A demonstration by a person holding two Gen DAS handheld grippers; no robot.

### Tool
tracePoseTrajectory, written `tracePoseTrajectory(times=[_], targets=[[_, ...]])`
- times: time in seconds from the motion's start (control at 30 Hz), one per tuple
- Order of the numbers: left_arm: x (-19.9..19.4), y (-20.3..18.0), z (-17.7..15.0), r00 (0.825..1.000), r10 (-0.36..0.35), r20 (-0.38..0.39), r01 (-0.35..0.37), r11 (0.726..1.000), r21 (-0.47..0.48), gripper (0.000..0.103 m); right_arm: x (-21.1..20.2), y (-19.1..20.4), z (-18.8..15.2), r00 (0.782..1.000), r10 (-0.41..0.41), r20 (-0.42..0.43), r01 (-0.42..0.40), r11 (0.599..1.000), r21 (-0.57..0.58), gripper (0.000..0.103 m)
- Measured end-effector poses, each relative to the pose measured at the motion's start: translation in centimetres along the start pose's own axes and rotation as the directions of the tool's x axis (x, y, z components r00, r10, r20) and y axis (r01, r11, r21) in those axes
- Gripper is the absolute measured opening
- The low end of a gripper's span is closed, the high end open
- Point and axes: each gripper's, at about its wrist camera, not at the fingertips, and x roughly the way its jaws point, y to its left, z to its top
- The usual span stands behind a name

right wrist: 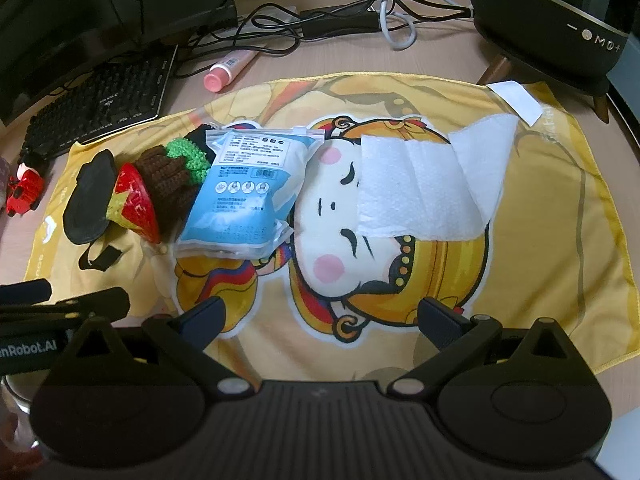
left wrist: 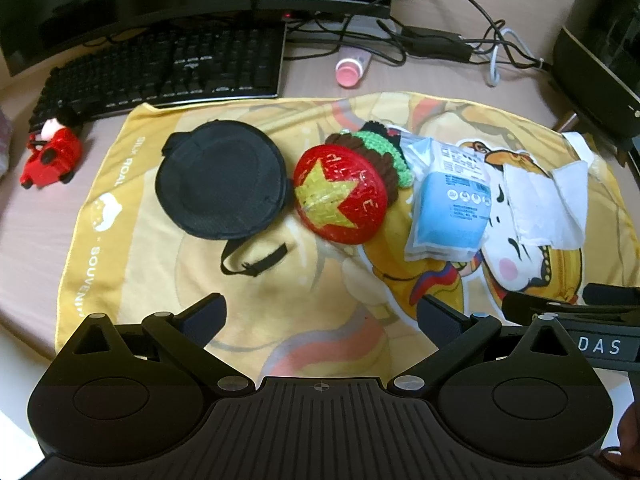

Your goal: Clean container

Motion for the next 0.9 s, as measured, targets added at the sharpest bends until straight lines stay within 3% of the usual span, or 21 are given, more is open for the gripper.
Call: tracePoseTrajectory(times=[0.9], targets=[[0.72, 0.34, 0.15, 1.000, -0.001, -0.030, 0.000, 1.000, -0.018, 0.103, 0.29, -0.36, 0.11, 1.000, 0.005, 0.002, -0.005, 1.000, 0.008, 0.103]])
